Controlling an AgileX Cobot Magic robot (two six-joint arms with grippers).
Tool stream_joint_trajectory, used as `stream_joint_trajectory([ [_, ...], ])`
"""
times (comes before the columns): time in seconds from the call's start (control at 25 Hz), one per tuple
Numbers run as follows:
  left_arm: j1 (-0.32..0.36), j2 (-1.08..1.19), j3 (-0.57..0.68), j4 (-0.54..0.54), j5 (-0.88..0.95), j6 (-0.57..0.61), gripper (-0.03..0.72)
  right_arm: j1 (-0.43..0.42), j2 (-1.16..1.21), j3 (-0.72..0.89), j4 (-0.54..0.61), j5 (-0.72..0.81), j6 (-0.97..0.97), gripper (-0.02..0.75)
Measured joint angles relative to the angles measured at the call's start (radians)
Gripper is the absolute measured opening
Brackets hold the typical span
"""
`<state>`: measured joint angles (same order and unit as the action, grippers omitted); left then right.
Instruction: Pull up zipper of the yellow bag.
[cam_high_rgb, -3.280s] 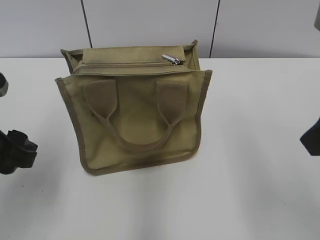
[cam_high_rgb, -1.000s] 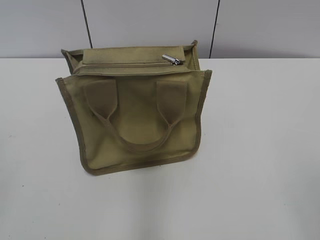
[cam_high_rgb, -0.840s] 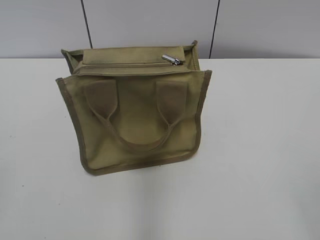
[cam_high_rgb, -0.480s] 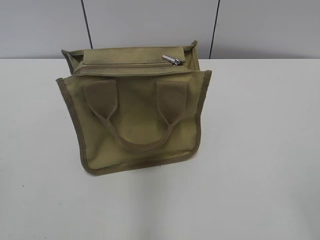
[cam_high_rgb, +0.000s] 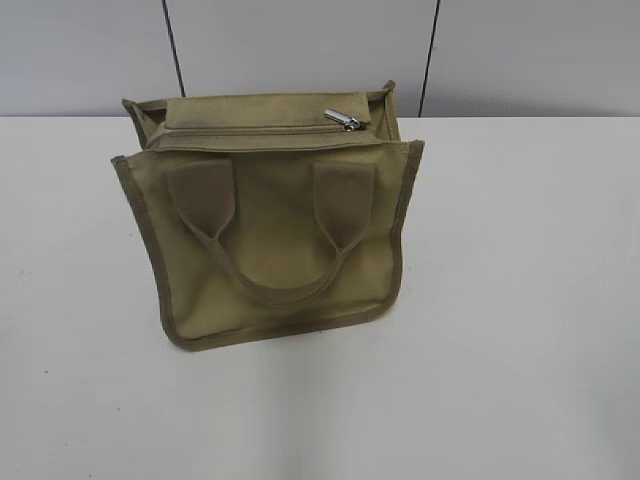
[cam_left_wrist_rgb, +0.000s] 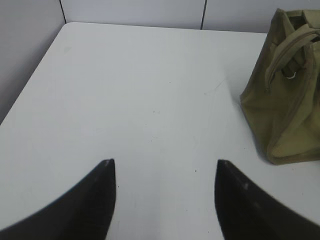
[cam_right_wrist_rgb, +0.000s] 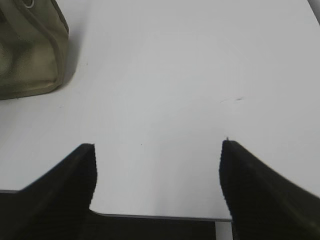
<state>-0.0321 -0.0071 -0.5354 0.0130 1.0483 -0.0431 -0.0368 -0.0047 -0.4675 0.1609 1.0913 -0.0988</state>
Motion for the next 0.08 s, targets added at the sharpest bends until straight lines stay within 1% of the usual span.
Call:
stream_joint_trajectory([
  [0.08, 0.0, 0.0, 0.0, 0.0, 0.0, 0.0, 0.452, 0.0, 0.0, 0.0, 0.0, 0.0, 0.0, 0.585],
])
